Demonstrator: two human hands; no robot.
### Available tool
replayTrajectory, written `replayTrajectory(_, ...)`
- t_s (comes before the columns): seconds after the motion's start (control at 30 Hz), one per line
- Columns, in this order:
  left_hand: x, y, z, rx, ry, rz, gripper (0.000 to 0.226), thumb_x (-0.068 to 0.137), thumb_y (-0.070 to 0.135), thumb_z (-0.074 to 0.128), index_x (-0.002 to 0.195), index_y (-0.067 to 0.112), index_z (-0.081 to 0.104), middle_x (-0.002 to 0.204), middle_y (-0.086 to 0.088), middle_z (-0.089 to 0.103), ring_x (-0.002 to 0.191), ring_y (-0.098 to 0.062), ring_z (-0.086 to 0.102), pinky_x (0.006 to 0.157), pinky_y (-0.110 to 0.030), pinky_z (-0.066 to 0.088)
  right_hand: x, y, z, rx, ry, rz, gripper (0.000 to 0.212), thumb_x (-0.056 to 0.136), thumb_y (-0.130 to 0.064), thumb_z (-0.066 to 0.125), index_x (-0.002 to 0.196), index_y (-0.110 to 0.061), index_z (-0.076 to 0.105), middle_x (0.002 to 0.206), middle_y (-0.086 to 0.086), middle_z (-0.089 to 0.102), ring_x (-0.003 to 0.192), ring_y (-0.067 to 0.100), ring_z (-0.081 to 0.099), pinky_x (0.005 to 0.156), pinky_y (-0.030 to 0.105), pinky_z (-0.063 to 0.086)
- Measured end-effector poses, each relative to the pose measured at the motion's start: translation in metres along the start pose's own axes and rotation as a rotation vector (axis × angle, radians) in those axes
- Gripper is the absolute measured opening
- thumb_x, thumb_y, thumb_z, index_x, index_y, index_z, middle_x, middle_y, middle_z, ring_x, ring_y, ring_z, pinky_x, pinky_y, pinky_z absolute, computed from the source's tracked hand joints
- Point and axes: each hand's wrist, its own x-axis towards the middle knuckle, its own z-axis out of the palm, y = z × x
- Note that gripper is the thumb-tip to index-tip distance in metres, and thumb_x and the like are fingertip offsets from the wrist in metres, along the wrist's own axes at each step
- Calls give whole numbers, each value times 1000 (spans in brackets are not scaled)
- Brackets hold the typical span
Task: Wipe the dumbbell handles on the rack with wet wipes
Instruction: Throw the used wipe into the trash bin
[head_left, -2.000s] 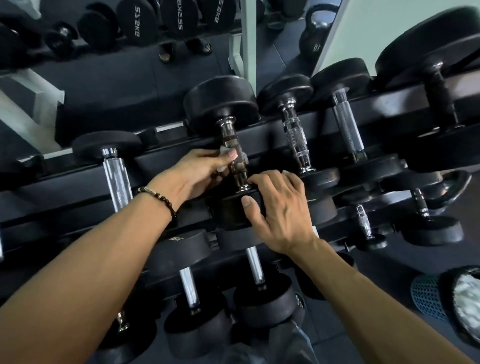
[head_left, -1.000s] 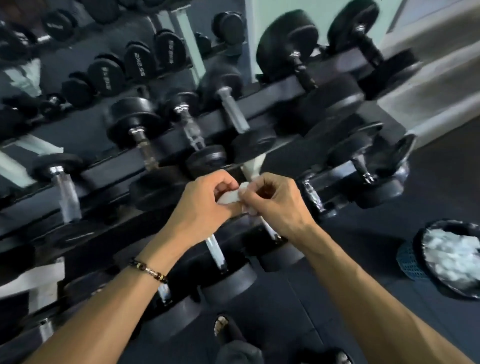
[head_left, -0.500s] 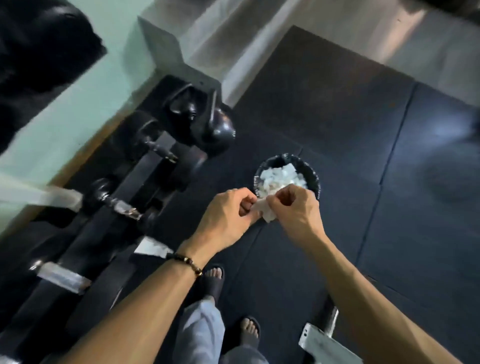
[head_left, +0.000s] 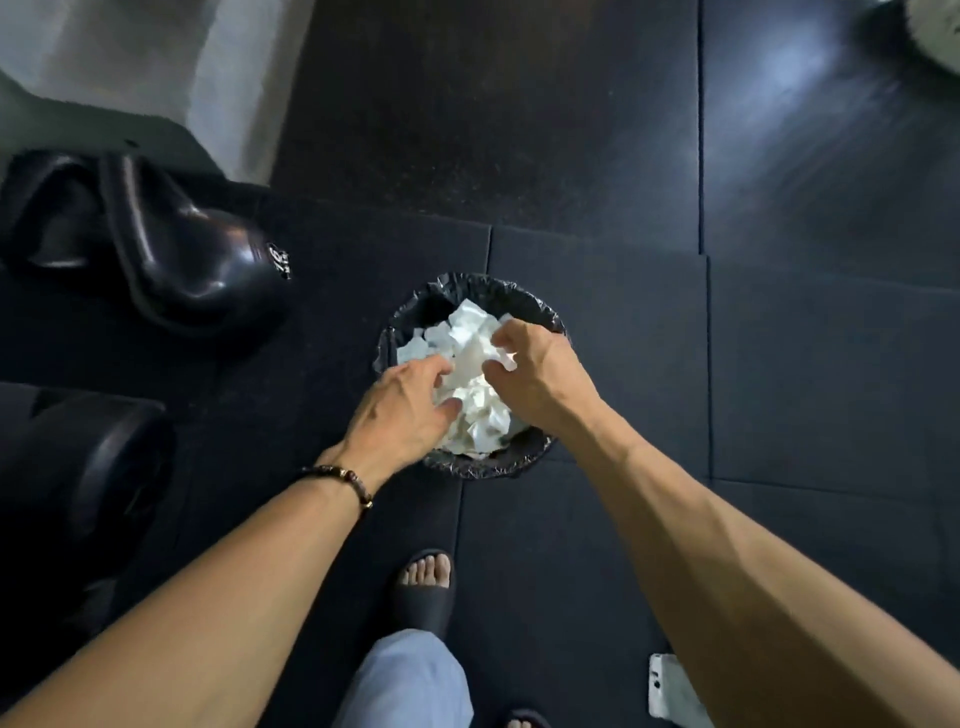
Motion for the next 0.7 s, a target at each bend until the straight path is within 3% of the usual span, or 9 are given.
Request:
replayTrajectory(0.1, -8, -3, -2, 221, -18, 54, 31, 93, 33, 57, 121, 19, 56, 112, -3, 62, 101, -25, 61, 80, -35, 49, -16, 5, -9, -126, 22, -48, 37, 94, -26, 57, 128, -10, 56, 124, 9, 61, 117, 29, 55, 90, 36, 45)
replayTrajectory(0.17, -26, 9, -7, 319, -48, 136, 28, 95, 34, 53, 120, 20, 55, 108, 0, 59, 97, -21, 60, 74, -31, 44, -41, 7, -26, -219, 42, -69, 38, 95, -28, 54, 129, -11, 54, 118, 9, 61, 109, 32, 56, 82, 37, 45)
replayTrajectory(0.23, -49, 30, -13, 363, -62, 208, 27, 97, 35, 49, 119, 20, 55, 108, 2, 59, 95, -17, 57, 74, -28, 41, -73, 9, -49, -276, 80, -54, 35, 94, -31, 52, 125, -13, 55, 111, 7, 61, 102, 32, 56, 77, 38, 45)
replayTrajectory(0.37, -97, 85, -11, 409, -33, 367, 30, 93, 37, 55, 117, 19, 59, 107, -1, 62, 100, -23, 60, 79, -38, 49, -146, 24, -94, -352, 141, 13, 33, 96, -34, 49, 122, -14, 54, 113, 3, 59, 104, 28, 53, 81, 40, 46)
replayTrajectory(0.53, -155, 160, 44, 543, -86, 618, 26, 82, 35, 67, 101, 18, 65, 91, 0, 64, 84, -24, 64, 64, -38, 52, -254, 65, -133, -378, 266, 136, 35, 97, -37, 48, 126, -17, 52, 117, 1, 59, 106, 25, 52, 82, 37, 42)
replayTrajectory(0.7, -249, 237, 130, 541, -147, 821, 25, 89, 36, 58, 105, 17, 62, 98, 1, 61, 93, -23, 61, 70, -37, 50, -399, 131, -150, -375, 398, 315, 28, 96, -39, 46, 111, -17, 53, 105, 0, 57, 99, 25, 52, 75, 34, 37)
